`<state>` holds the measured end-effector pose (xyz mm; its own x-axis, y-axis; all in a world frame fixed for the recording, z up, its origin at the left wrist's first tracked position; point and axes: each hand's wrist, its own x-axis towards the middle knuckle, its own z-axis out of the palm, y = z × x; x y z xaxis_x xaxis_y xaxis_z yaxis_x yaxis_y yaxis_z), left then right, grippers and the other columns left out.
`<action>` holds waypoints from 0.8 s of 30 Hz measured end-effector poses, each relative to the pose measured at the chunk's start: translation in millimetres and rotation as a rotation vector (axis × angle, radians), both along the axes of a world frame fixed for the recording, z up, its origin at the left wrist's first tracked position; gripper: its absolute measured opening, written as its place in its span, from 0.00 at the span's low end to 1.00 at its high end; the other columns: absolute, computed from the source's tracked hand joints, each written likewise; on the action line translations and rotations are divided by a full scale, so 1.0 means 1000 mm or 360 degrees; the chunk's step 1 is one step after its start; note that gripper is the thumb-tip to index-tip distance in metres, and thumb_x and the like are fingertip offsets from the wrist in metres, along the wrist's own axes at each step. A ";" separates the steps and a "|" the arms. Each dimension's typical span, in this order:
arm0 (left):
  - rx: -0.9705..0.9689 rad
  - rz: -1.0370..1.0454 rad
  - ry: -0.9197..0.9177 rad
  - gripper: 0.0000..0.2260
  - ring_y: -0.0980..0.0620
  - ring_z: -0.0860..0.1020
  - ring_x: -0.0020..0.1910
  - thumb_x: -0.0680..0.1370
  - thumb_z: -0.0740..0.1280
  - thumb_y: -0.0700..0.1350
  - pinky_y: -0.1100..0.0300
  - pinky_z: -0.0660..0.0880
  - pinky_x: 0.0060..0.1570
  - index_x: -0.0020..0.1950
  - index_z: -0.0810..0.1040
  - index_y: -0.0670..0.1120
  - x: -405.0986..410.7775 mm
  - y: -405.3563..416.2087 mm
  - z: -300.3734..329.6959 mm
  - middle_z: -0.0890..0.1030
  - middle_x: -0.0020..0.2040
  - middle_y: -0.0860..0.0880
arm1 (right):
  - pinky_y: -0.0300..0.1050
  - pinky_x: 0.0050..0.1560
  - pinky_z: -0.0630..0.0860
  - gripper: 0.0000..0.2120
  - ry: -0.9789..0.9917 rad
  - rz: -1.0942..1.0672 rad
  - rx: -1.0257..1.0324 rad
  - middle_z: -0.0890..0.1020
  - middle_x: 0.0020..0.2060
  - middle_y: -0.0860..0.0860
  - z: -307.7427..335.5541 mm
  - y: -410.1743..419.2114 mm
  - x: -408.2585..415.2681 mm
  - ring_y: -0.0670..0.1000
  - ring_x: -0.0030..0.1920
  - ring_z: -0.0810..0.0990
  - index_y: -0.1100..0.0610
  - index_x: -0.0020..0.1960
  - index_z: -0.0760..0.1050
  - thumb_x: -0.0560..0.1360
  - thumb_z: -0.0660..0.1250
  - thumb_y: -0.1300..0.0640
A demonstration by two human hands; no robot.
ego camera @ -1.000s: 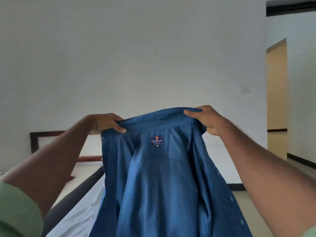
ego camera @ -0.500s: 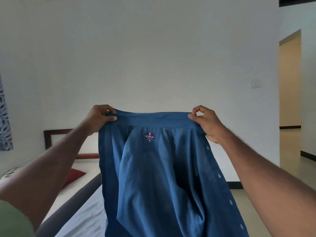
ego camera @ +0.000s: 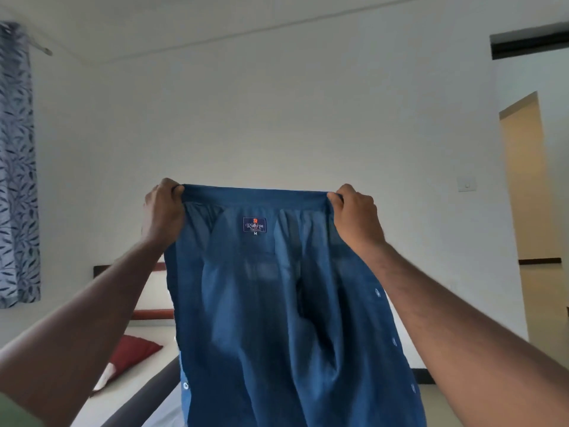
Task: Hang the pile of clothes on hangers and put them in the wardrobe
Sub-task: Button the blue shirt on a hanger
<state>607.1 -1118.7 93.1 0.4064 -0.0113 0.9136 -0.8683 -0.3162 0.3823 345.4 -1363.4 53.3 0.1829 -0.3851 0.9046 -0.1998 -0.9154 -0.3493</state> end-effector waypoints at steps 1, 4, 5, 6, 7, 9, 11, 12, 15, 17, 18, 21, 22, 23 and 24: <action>-0.0008 -0.0017 0.0028 0.10 0.44 0.72 0.46 0.84 0.59 0.43 0.52 0.67 0.45 0.53 0.77 0.38 -0.003 0.006 0.007 0.76 0.45 0.43 | 0.50 0.40 0.70 0.15 0.0006 0.0036 0.0076 0.78 0.37 0.55 0.006 0.006 0.000 0.59 0.40 0.74 0.60 0.46 0.73 0.85 0.59 0.50; 0.0007 -0.0262 0.0115 0.09 0.46 0.75 0.43 0.82 0.64 0.41 0.55 0.69 0.44 0.48 0.80 0.37 -0.008 0.038 0.028 0.78 0.43 0.42 | 0.46 0.34 0.65 0.19 0.0028 0.0411 0.0431 0.73 0.29 0.52 0.023 0.023 -0.011 0.55 0.33 0.70 0.60 0.36 0.71 0.83 0.64 0.51; 0.0025 -0.0456 0.0222 0.09 0.47 0.77 0.41 0.82 0.66 0.41 0.55 0.71 0.43 0.46 0.80 0.37 -0.007 0.054 0.034 0.79 0.43 0.42 | 0.44 0.33 0.69 0.18 0.0027 0.0714 0.0676 0.75 0.29 0.53 0.029 0.030 -0.019 0.53 0.31 0.73 0.59 0.36 0.74 0.82 0.66 0.52; 0.0075 -0.0705 0.0355 0.09 0.48 0.78 0.39 0.81 0.68 0.43 0.55 0.75 0.42 0.46 0.80 0.37 -0.009 0.072 0.037 0.80 0.42 0.42 | 0.42 0.34 0.76 0.14 0.0071 0.1086 0.0963 0.80 0.32 0.54 0.033 0.036 -0.029 0.53 0.31 0.78 0.60 0.40 0.78 0.81 0.68 0.52; 0.0136 -0.0985 0.0493 0.12 0.48 0.80 0.36 0.79 0.71 0.46 0.56 0.78 0.40 0.48 0.81 0.36 -0.009 0.091 0.040 0.81 0.42 0.41 | 0.44 0.37 0.81 0.13 0.0139 0.1393 0.1185 0.84 0.36 0.56 0.038 0.043 -0.040 0.53 0.34 0.83 0.61 0.46 0.82 0.79 0.69 0.51; 0.0336 -0.1316 0.0692 0.23 0.47 0.83 0.35 0.70 0.77 0.56 0.57 0.82 0.37 0.51 0.84 0.38 -0.013 0.120 0.045 0.85 0.42 0.40 | 0.47 0.42 0.84 0.14 0.0240 0.1715 0.1303 0.86 0.41 0.57 0.052 0.051 -0.057 0.54 0.38 0.86 0.62 0.51 0.83 0.78 0.69 0.50; 0.0475 -0.1293 0.0760 0.18 0.48 0.84 0.33 0.68 0.76 0.58 0.59 0.82 0.35 0.46 0.87 0.44 -0.014 0.128 0.050 0.86 0.41 0.42 | 0.43 0.38 0.83 0.14 0.0254 0.1775 0.1247 0.86 0.39 0.56 0.067 0.054 -0.057 0.52 0.36 0.86 0.63 0.49 0.83 0.80 0.67 0.51; 0.0476 -0.1186 0.0812 0.14 0.49 0.84 0.33 0.72 0.73 0.54 0.59 0.81 0.34 0.45 0.87 0.44 -0.013 0.126 0.053 0.86 0.41 0.42 | 0.41 0.37 0.83 0.14 0.0271 0.1715 0.1272 0.86 0.38 0.56 0.069 0.056 -0.052 0.52 0.35 0.86 0.63 0.49 0.82 0.81 0.66 0.52; 0.0565 -0.0820 0.1052 0.12 0.49 0.83 0.32 0.80 0.68 0.43 0.60 0.80 0.31 0.51 0.82 0.32 -0.007 0.107 0.053 0.85 0.38 0.41 | 0.47 0.45 0.83 0.12 0.0427 0.1129 0.1427 0.86 0.39 0.59 0.056 0.045 -0.019 0.56 0.38 0.85 0.68 0.51 0.80 0.82 0.66 0.57; 0.0598 -0.0588 0.1022 0.11 0.48 0.81 0.32 0.79 0.70 0.42 0.62 0.77 0.29 0.47 0.81 0.33 -0.010 0.087 0.050 0.83 0.37 0.41 | 0.55 0.51 0.83 0.08 0.0368 0.0688 0.1284 0.84 0.44 0.62 0.042 0.034 0.004 0.60 0.45 0.84 0.68 0.48 0.77 0.80 0.68 0.61; 0.0517 -0.0454 0.0904 0.10 0.48 0.78 0.32 0.79 0.71 0.43 0.64 0.75 0.27 0.42 0.80 0.37 -0.013 0.073 0.049 0.80 0.36 0.43 | 0.53 0.48 0.81 0.08 0.0227 0.0524 0.1127 0.83 0.43 0.60 0.037 0.032 0.012 0.60 0.45 0.83 0.67 0.46 0.76 0.79 0.67 0.61; -0.0044 -0.0392 0.0523 0.14 0.51 0.73 0.35 0.79 0.70 0.39 0.67 0.67 0.24 0.34 0.76 0.43 -0.033 0.023 0.023 0.74 0.33 0.48 | 0.46 0.40 0.62 0.13 -0.0312 0.0143 0.0550 0.74 0.35 0.53 0.011 0.045 0.022 0.58 0.41 0.73 0.60 0.41 0.69 0.82 0.62 0.56; -0.0134 -0.0360 0.0414 0.12 0.50 0.75 0.37 0.79 0.69 0.39 0.65 0.68 0.28 0.35 0.79 0.42 -0.040 0.005 0.000 0.76 0.34 0.48 | 0.45 0.41 0.60 0.12 -0.0373 0.0141 0.0462 0.74 0.35 0.52 -0.009 0.051 0.025 0.57 0.40 0.71 0.58 0.42 0.69 0.83 0.60 0.55; -0.0137 -0.0328 0.0322 0.09 0.49 0.77 0.39 0.79 0.68 0.38 0.62 0.69 0.34 0.39 0.82 0.40 -0.046 -0.015 -0.030 0.79 0.36 0.47 | 0.45 0.41 0.59 0.11 -0.0337 0.0121 0.0412 0.74 0.35 0.52 -0.034 0.051 0.033 0.56 0.38 0.69 0.57 0.44 0.69 0.84 0.59 0.55; -0.0070 -0.0315 0.0284 0.07 0.47 0.78 0.40 0.79 0.68 0.39 0.60 0.68 0.38 0.44 0.84 0.40 -0.054 -0.034 -0.073 0.81 0.38 0.46 | 0.46 0.40 0.59 0.11 -0.0230 0.0103 0.0384 0.75 0.35 0.53 -0.068 0.050 0.040 0.57 0.37 0.70 0.57 0.45 0.70 0.84 0.59 0.54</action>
